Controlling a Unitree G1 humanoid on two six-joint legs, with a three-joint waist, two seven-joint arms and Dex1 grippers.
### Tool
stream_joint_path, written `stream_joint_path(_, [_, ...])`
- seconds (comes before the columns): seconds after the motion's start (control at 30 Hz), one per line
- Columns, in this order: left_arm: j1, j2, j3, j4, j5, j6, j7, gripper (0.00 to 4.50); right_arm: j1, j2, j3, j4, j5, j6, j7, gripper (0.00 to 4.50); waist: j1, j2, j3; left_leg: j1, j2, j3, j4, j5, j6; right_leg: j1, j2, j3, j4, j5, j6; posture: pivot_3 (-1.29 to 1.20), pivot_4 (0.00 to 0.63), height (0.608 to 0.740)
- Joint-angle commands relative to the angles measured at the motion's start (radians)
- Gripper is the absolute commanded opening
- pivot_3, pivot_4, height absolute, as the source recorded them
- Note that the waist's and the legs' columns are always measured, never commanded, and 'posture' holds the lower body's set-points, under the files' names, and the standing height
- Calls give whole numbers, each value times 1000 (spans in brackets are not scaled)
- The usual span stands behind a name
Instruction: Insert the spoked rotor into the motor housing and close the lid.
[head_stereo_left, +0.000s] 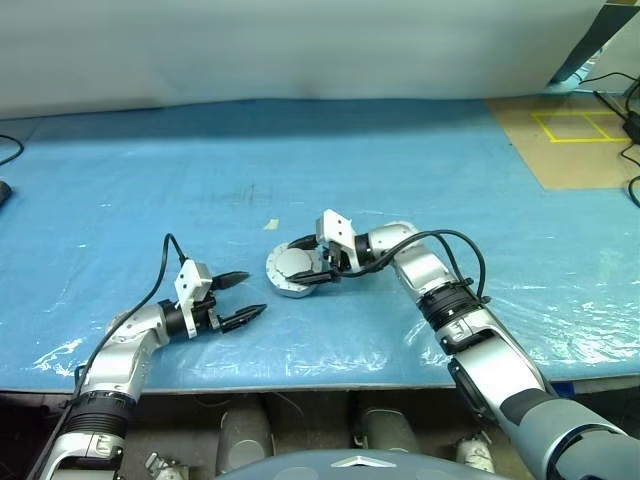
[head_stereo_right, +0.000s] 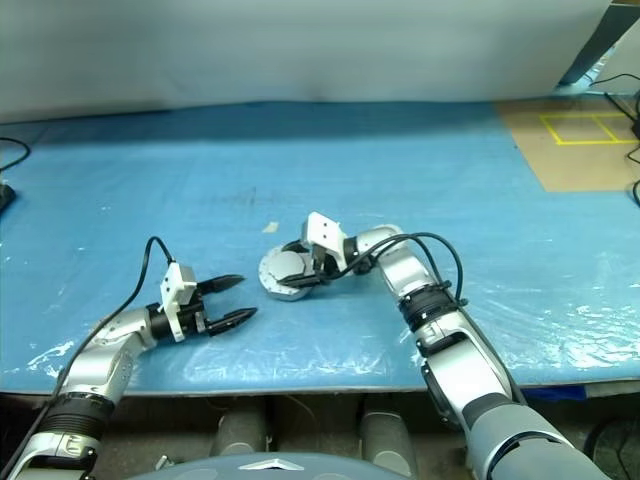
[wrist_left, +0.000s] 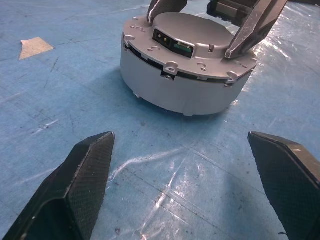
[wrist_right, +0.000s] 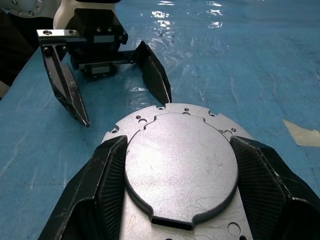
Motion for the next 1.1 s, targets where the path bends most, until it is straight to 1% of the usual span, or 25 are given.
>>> stream_joint_path(0.03, [10,5,-6,-4,1,6,-8,4500,17,-15,34,24,-56,41,-32,2939,0,0,0,0,0,0,0,0,0,0,0,0,0,0,0,0,150,740])
stream_joint_path(0.27, [0,-4,5,6,-7,15,3,4500,23,-25,58,36,-82,17,-50,2939,0,0,0,1,0,0,-1,0,0,1,0,0,-2,0,0,0,150,740])
stream_joint_path(0.43, [-56,-31,61,-22,-93,123,54,4500,26,-30,61,38,-86,11,-49,2939,1,0,0,1,-1,0,-3,0,0,1,-1,0,-1,0,0,0,150,740])
stream_joint_path(0.5, [-78,-33,76,-22,-120,155,50,4500,25,-31,62,39,-88,9,-50,2939,0,0,0,1,-1,0,-4,0,0,0,0,0,-1,0,0,0,150,740])
stream_joint_path(0.6, [-101,-28,68,-6,-120,158,18,3927,24,-33,61,45,-90,2,-59,2939,-2,0,0,1,-1,0,-4,0,0,0,0,0,-2,0,0,0,150,740])
stream_joint_path(0.9, [-168,-54,28,73,-82,123,-39,995,29,-40,56,42,-91,-2,-83,2939,0,0,0,1,-1,0,-5,0,0,1,0,0,-5,0,0,0,150,740])
stream_joint_path(0.97, [-181,-61,25,89,-76,115,-46,272,31,-41,57,39,-90,-1,-84,2939,0,0,0,1,-1,0,-5,0,0,1,0,0,-5,0,0,0,150,740])
stream_joint_path(1.0, [-189,-65,24,96,-74,110,-47,25,33,-42,57,37,-90,-1,-85,2939,1,0,0,1,-1,0,-5,0,0,1,0,0,-5,0,0,0,150,740])
stream_joint_path(1.1, [-201,-74,18,113,-65,96,-53,25,36,-42,56,33,-91,1,-90,2939,1,0,0,1,-2,0,-5,0,-1,2,-1,0,-6,0,0,0,150,740])
